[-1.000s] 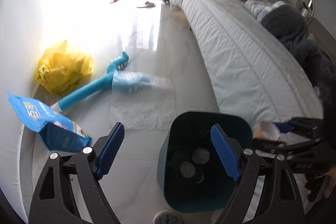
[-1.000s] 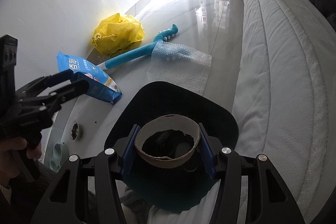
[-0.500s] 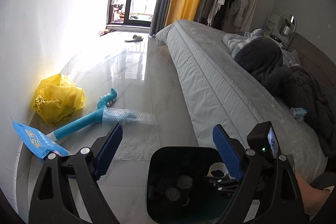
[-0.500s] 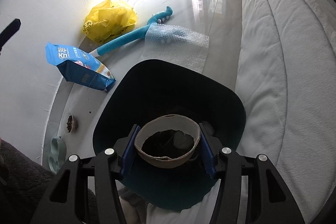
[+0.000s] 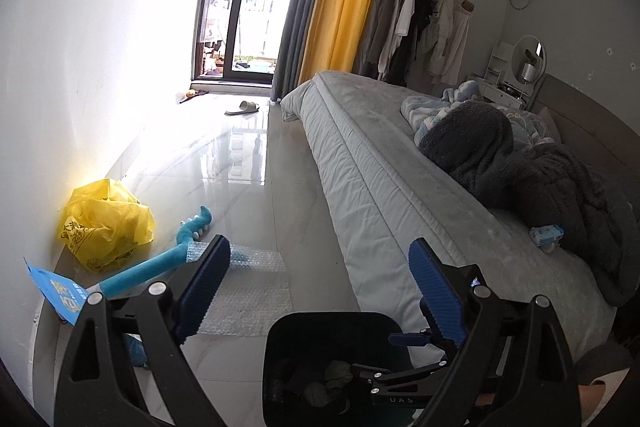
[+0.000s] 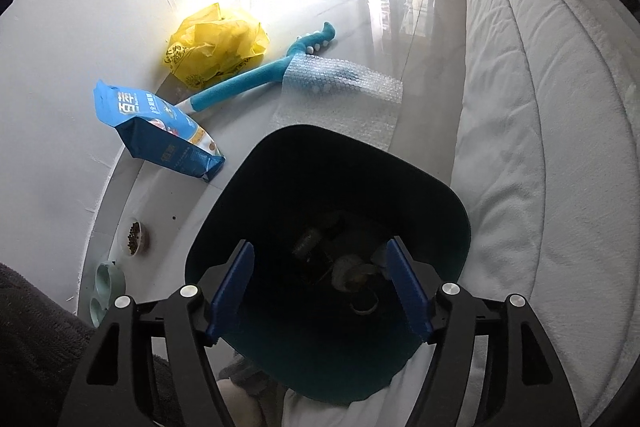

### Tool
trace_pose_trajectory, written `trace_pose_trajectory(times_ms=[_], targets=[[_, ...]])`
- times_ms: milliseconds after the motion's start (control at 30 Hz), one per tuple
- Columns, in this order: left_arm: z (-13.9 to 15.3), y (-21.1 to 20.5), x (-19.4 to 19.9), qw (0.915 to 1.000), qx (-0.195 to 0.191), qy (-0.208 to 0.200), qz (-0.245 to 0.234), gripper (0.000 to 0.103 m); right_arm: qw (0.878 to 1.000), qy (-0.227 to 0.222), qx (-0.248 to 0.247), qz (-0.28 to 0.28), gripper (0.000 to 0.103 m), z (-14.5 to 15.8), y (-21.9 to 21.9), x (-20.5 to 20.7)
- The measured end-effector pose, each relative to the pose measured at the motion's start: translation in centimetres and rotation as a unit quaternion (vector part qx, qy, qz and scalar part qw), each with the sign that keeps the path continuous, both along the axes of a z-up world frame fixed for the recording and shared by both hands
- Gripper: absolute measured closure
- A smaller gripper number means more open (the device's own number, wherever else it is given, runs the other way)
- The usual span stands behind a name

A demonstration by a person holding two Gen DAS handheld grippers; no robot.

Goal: Collect trash
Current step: 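Move both open tools from the bin to the blue tissue pack on the bed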

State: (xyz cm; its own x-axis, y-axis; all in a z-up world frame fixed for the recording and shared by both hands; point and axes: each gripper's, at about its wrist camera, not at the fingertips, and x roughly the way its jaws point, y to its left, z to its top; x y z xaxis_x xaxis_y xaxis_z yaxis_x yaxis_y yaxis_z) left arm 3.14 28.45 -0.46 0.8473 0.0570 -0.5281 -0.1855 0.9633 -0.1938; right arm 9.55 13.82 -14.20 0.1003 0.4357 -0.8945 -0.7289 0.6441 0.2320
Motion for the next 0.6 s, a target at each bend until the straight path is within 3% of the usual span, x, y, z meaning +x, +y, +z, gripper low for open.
trace_pose_trajectory(times_ms=[200,600], targets=[[2.2,-1.1,-0.1,0.9998,-0.003,-0.022,0.002,0.008,0.998,-0.041,0.037,0.0,0.023,2.9,-0.7,-0.4],[5.7,-5.4,1.4,0.9984,0.005,-0.055,-0.012,0.007,0.986,-0.144,0.08,-0.013,0.019,8.6,-5.4,-0.3]])
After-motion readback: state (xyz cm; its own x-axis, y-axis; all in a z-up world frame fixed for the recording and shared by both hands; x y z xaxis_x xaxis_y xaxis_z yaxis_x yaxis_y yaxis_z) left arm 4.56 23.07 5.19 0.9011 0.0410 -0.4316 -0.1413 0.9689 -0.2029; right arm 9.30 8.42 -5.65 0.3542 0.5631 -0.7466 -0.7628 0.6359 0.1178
